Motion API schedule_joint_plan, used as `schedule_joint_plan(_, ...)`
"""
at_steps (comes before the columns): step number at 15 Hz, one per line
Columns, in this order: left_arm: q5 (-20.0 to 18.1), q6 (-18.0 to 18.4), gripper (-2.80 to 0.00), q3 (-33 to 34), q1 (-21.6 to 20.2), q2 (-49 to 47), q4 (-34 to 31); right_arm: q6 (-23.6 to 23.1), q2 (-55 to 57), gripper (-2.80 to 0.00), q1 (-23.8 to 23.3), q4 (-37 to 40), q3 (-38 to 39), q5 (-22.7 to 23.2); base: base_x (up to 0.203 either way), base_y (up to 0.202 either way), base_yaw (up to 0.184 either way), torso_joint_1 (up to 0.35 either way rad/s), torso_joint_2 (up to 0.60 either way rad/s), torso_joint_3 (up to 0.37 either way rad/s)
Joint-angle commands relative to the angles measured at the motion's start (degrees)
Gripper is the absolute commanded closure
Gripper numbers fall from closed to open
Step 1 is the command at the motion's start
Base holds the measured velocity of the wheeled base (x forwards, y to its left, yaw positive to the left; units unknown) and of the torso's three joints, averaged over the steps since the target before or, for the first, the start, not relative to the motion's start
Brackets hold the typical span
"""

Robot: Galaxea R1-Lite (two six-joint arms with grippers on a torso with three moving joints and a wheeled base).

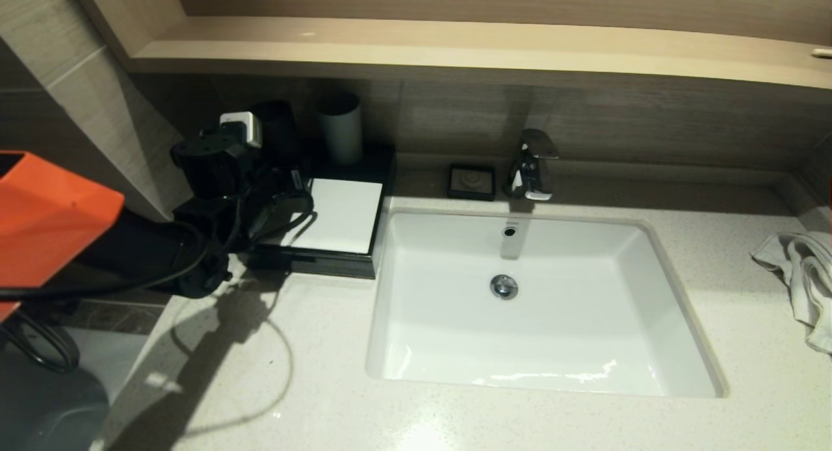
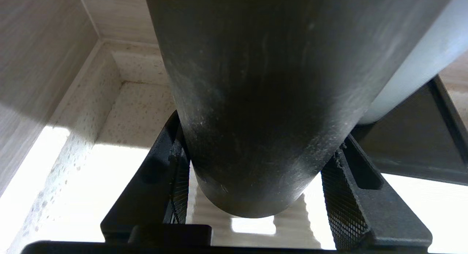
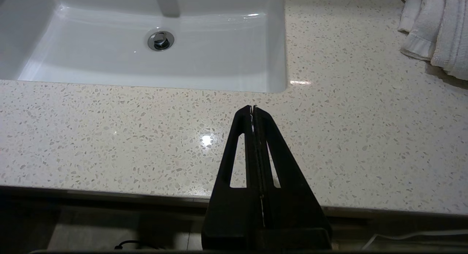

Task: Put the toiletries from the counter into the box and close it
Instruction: Place the cup on the storage box

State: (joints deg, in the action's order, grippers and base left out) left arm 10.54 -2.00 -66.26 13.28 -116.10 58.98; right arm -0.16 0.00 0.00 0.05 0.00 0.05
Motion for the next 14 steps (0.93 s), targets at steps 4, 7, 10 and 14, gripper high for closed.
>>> schedule_joint_plan(4,-0.2,1.7,0.00,-1.8,0.0,-1.8,3.3,0.0,0.0,0.00,0.0,0.0,0.0,0.0,0.000,0.000,0.000,0.000,0.00,0.000)
schedule_joint_plan(7,-0.3,2.0,0.00,-3.3,0.0,-1.8,3.3,0.0,0.0,0.00,0.0,0.0,0.0,0.0,0.000,0.000,0.000,0.000,0.00,0.000)
schedule_joint_plan(10,-0.3,2.8,0.00,-4.2,0.1,-2.7,3.3,-0.1,0.0,0.00,0.0,0.0,0.0,0.0,0.000,0.000,0.000,0.000,0.00,0.000)
schedule_joint_plan(14,-0.3,3.2,0.00,-5.8,0.0,-4.3,3.3,0.0,0.0,0.00,0.0,0.0,0.0,0.0,0.000,0.000,0.000,0.000,0.00,0.000)
